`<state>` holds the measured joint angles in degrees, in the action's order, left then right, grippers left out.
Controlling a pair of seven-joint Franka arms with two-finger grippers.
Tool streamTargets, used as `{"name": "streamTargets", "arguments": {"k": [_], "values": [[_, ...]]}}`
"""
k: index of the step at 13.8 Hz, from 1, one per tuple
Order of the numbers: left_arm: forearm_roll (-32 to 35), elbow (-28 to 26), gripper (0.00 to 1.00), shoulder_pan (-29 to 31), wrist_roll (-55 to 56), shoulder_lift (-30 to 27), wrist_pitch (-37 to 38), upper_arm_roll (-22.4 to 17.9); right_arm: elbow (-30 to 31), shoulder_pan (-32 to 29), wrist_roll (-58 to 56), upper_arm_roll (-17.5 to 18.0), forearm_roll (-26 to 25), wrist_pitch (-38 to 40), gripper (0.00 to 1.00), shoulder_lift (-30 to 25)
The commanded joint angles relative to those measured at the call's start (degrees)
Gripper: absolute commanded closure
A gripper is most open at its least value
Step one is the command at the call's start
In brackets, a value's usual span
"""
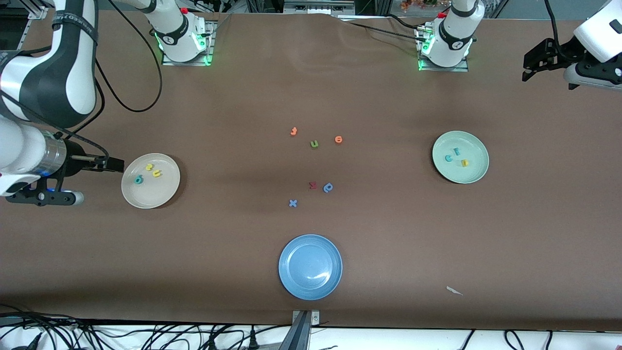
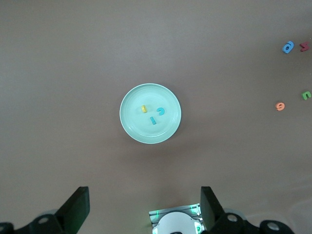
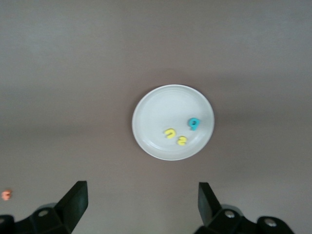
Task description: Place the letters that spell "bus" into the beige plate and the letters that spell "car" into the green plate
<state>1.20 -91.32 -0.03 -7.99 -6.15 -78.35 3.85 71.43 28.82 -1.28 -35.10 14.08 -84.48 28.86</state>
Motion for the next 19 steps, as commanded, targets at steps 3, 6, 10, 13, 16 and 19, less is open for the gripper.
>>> {"name": "streamTargets", "arguments": {"k": [3, 6, 10, 13, 16, 19], "values": [[-0.58, 2.02, 0.0, -0.32, 0.61, 0.87, 1.18, 0.2, -5.16, -15.78, 3.47, 19.49, -6.93, 3.09, 0.0, -1.16], [-0.67, 2.02, 0.0, -0.41, 0.69, 0.87, 1.27, 0.46, -4.72, -27.91, 6.82, 39.17, -18.08, 2.3, 0.0, -3.28], [-0.76, 2.02, 0.0, -0.41, 0.69, 0.87, 1.35, 0.46, 6.23, -29.61, 5.94, 40.37, -18.65, -5.41, 0.0, -10.03], [-0.76, 2.02, 0.0, -0.32, 0.69, 0.87, 1.35, 0.37, 10.05, -28.12, 6.12, 39.93, -19.08, -8.42, 0.0, -12.42], [-0.76, 2.02, 0.0, -0.32, 0.69, 0.87, 1.35, 0.37, 9.69, -27.06, 6.47, 38.53, -18.82, -8.16, 0.0, -11.9], [-0.76, 2.02, 0.0, -0.32, 0.69, 0.87, 1.44, 0.37, 9.52, -27.32, 6.12, 38.44, -18.47, -8.07, 0.0, -11.72]]}}
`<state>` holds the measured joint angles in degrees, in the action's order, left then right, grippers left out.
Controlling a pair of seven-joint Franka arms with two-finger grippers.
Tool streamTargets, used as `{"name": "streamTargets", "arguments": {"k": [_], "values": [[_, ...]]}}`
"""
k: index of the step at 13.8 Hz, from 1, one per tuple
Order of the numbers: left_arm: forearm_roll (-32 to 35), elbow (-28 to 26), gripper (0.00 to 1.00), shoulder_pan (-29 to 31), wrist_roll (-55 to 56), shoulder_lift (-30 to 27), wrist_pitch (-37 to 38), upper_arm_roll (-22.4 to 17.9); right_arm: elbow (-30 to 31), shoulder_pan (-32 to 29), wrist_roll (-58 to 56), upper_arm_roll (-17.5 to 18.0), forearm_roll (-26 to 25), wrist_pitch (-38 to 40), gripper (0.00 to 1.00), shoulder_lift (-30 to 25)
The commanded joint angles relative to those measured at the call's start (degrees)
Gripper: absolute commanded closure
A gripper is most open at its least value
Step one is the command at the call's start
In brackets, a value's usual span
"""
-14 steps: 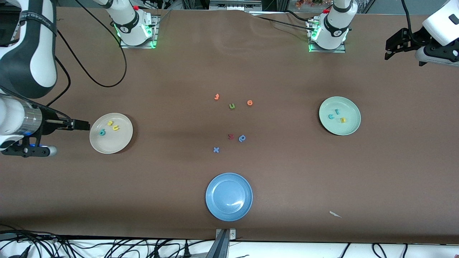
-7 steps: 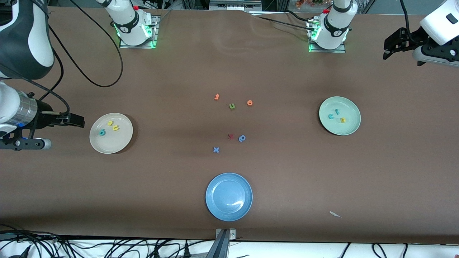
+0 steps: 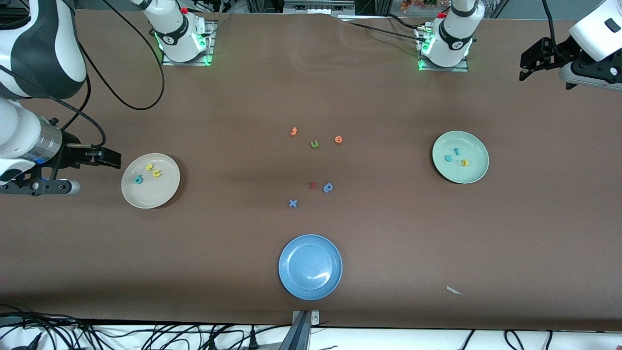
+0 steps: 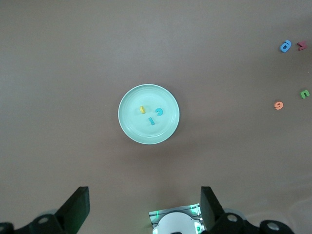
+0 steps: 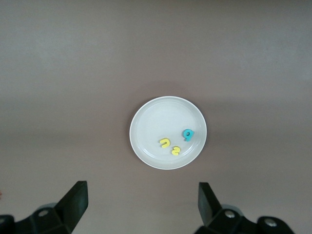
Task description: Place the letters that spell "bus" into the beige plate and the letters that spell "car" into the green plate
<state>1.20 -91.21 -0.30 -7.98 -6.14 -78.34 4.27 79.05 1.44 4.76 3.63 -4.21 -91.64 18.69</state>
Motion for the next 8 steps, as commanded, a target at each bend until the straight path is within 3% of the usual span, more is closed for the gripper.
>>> {"name": "streamTargets", "arguments": {"k": [1, 8], "values": [[-0.76, 1.91, 0.0, -0.05, 0.6, 0.87, 1.61, -0.14, 1.81, 0.14, -0.01, -0.29, -0.27, -0.65, 0.0, -1.55], [-0.76, 1.91, 0.0, -0.05, 0.69, 0.87, 1.61, -0.05, 1.63, -0.03, 0.16, -0.38, 0.43, -0.56, 0.0, -1.02]]}}
